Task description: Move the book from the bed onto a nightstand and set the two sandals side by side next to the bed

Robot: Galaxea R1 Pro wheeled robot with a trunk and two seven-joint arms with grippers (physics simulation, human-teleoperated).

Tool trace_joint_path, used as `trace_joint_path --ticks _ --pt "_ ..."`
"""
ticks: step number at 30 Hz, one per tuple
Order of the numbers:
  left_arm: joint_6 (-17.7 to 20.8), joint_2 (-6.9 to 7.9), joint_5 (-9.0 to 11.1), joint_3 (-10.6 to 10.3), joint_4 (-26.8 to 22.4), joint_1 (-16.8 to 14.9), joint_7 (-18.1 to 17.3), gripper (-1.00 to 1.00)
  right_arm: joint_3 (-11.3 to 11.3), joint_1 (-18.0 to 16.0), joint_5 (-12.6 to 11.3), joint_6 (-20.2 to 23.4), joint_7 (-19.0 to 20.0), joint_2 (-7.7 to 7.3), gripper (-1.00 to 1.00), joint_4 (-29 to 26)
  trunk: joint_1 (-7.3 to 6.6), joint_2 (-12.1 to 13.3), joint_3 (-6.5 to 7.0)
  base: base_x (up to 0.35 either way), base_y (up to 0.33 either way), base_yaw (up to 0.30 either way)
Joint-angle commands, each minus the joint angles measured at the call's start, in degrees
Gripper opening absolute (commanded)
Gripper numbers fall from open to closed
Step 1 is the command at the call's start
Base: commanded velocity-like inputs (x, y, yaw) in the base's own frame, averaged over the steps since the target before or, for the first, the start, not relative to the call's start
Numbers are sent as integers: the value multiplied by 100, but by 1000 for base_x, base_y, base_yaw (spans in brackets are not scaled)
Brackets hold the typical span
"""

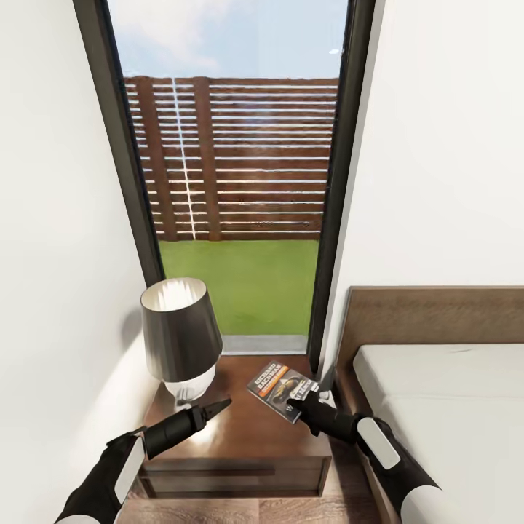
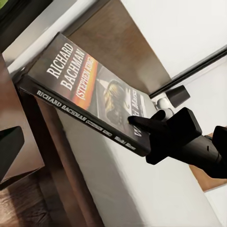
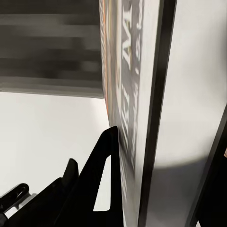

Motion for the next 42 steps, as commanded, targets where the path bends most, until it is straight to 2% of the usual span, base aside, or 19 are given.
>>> trace_joint_path --ticks 1,28,30,34,42 --pt "55 -3 25 3 7 -3 -15 100 15 -3 -5 4 22 2 -100 0 22 -45 -24 0 0 0" --pt "88 -15 48 -18 -14 -3 -82 100 16 -3 -5 3 22 11 -100 0 615 -1128 -509 0 0 0" --pt "151 -20 60 -22 -27 -3 -155 100 16 -4 -5 3 22 11 -100 0 659 -1208 -545 0 0 0" --pt "523 -19 69 -11 -34 -3 -214 100 15 -2 -5 3 22 13 -100 0 747 -1368 -616 0 0 0" --pt "574 -14 69 8 -31 -3 -220 100 23 -2 -5 -1 22 22 -100 0 747 -1368 -616 0 0 0"
